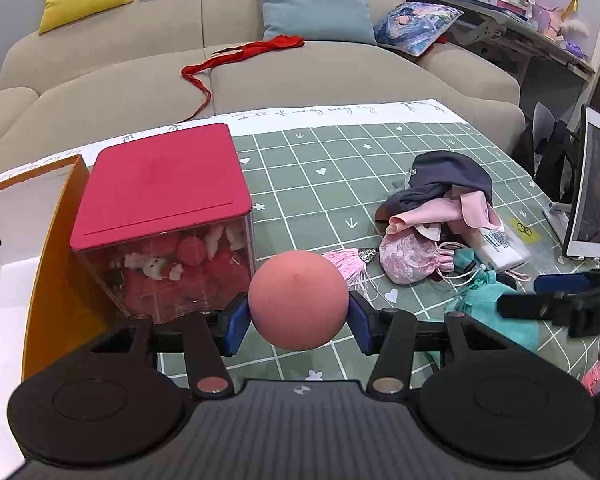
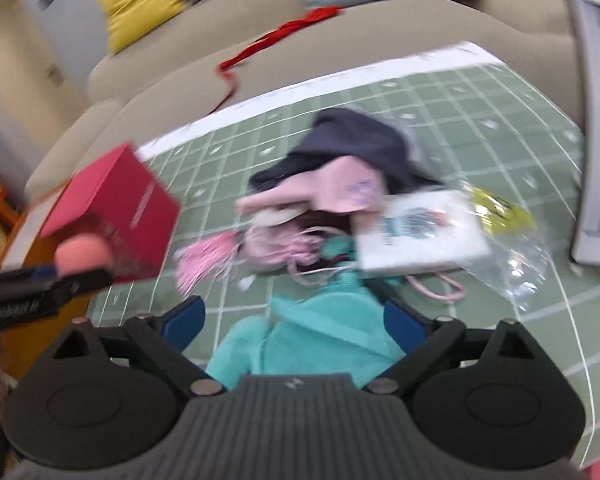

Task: Organize soft objects
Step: 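Lift the teal plush with the right tool while the left tool holds the ball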

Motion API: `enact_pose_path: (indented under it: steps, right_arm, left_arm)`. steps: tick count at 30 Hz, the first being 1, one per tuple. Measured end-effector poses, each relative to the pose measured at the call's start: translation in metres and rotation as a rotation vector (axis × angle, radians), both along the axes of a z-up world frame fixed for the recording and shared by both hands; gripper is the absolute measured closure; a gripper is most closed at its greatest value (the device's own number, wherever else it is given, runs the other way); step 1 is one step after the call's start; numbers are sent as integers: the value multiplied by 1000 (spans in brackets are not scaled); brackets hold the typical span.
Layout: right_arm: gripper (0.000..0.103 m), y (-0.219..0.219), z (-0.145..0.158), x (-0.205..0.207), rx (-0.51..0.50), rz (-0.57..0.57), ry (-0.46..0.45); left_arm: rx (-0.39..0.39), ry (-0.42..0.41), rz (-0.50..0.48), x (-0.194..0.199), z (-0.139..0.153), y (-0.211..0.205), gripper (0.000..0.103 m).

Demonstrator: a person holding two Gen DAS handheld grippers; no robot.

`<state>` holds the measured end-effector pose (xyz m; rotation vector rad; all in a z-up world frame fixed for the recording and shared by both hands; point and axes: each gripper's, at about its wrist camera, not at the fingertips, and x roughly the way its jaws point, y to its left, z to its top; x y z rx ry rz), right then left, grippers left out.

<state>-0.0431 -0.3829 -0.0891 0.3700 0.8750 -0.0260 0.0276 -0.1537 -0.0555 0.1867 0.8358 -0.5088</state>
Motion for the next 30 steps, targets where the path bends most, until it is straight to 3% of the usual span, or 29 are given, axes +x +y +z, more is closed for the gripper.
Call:
enact_pose_path:
  steps: [4, 10, 12, 15, 18, 20, 21, 26, 30]
  right_arm:
    - [4, 15, -4, 11, -91, 145, 23]
    - [3, 8, -13, 14, -57, 360, 57]
    - [3, 9, -19, 13, -50, 389, 84]
    - [9, 14, -27, 10, -127, 402, 83]
    - [32, 7, -28, 7, -119, 376, 63]
    - [54, -3, -24, 4, -70, 343, 37]
    - [58, -5, -23, 3, -79, 331, 36]
    - [99, -1, -23, 3, -192, 309, 50]
    - [103, -1, -19, 1, -241, 267, 56]
  left_arm:
    - [-4, 16, -8, 0, -1, 1, 43]
    - [-23, 41, 3, 5, 0, 7, 43]
    - [-27, 48, 13, 7, -1, 9, 43]
    - [-28, 64, 20, 10, -4, 8, 43]
    - [-33, 77, 11, 10, -6, 8, 43]
    - [-34, 76, 8, 9, -6, 8, 43]
    - [-36, 76, 6, 9, -6, 8, 43]
    - [-49, 88, 14, 10, -5, 10, 43]
    - [-61, 89, 18, 10, -1, 11, 43]
